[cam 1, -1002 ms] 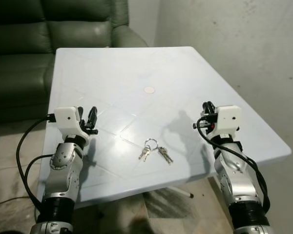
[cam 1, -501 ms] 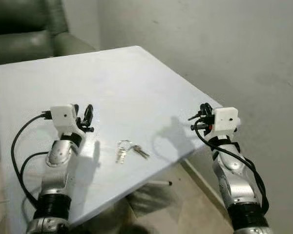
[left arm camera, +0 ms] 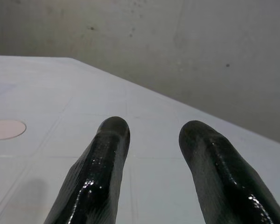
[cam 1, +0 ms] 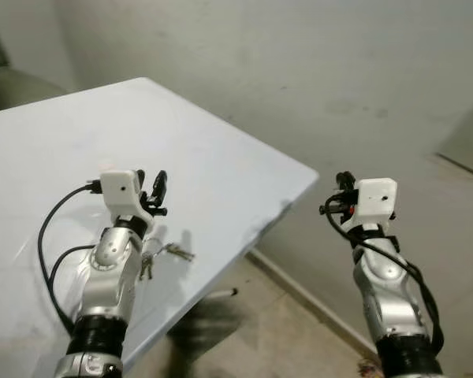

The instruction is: Hang keys on a hook

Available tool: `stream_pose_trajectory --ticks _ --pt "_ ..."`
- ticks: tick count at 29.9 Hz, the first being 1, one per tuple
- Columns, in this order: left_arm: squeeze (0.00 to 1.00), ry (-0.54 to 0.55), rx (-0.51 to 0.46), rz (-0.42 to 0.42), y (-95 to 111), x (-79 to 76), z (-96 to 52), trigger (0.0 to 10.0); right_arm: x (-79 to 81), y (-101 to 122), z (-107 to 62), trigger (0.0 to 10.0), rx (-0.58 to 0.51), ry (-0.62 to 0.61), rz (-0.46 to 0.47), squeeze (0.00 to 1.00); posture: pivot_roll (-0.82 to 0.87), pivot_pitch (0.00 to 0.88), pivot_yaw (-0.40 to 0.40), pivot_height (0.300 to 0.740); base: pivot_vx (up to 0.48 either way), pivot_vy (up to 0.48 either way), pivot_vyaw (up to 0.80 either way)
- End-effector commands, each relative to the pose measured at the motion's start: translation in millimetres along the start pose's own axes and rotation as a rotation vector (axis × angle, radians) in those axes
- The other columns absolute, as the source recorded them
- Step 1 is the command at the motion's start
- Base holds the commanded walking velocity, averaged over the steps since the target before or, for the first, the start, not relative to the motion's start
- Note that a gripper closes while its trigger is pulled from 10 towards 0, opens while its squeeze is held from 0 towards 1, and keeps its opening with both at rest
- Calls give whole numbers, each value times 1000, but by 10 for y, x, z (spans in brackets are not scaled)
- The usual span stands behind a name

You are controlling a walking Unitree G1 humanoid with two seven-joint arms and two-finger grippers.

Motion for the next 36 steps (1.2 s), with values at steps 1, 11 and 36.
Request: stream_pose_trajectory --ticks 1,11,36 --pt "0 -4 3 14 -6 -58 18 10000 -65 40 4 10000 -6 -22 -7 0 -28 0 -51 740 0 0 -781" --pt "0 9 10 16 -28 -67 24 10000 -93 41 -15 10000 -1 -32 -11 0 -36 0 -52 740 0 0 -781" --pt "0 -43 8 41 -56 -276 5 10000 -87 19 -51 10000 16 -45 -1 0 -49 0 -43 740 0 0 -778"
Point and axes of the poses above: a point about 5 cm out from each wrist's last joint towards the gripper, its own z axis pointing out of the wrist towards the gripper, its own y axis along the axis of the wrist's last joint, x = y × z, the point moved 2 cm from there along z, pointing out of the wrist towards the gripper, and after that the axes turned 1 degree about -z, right-handed, at the moved point
